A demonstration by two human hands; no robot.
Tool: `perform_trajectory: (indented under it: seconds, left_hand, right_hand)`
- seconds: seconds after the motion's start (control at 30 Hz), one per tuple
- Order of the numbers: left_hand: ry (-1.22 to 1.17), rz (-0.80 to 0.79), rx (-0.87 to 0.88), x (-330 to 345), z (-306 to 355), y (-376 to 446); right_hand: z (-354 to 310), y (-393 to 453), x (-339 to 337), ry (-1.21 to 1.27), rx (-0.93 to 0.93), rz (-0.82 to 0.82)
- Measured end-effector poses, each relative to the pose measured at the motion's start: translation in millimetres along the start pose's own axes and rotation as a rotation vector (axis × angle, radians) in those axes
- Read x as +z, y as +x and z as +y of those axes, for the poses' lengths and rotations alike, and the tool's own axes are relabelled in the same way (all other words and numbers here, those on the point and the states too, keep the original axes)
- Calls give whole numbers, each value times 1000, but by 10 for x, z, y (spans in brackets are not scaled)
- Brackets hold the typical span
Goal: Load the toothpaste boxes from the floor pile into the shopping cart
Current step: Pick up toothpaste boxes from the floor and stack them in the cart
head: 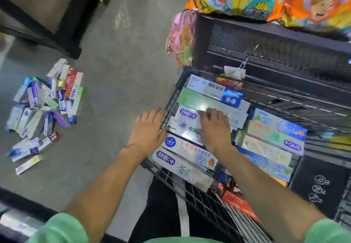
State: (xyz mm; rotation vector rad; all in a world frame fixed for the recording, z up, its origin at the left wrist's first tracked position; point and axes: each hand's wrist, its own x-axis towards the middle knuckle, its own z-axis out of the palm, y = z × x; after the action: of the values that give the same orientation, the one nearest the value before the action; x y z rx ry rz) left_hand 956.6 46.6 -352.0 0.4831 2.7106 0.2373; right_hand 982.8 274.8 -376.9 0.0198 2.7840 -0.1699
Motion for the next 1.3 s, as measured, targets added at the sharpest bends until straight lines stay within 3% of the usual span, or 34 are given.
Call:
perform_trajectory:
  seconds: [0.43, 0.67, 0.93, 1.3]
  left_hand:
    - [49, -13, 45, -259, 30, -138]
    - [65, 145, 35, -746, -437, -246]
    - [79, 314, -72, -1267, -1767, -1016]
    - [124, 320, -596, -1514, -4107, -3032]
  right_hand:
    - [-144, -32, -324, 28, -46, 0]
    - [-637, -105, -910, -7, -161, 133]
    - [-2182, -85, -1430, -80, -302, 226]
    - [-5134, -73, -1551, -189, -707, 164]
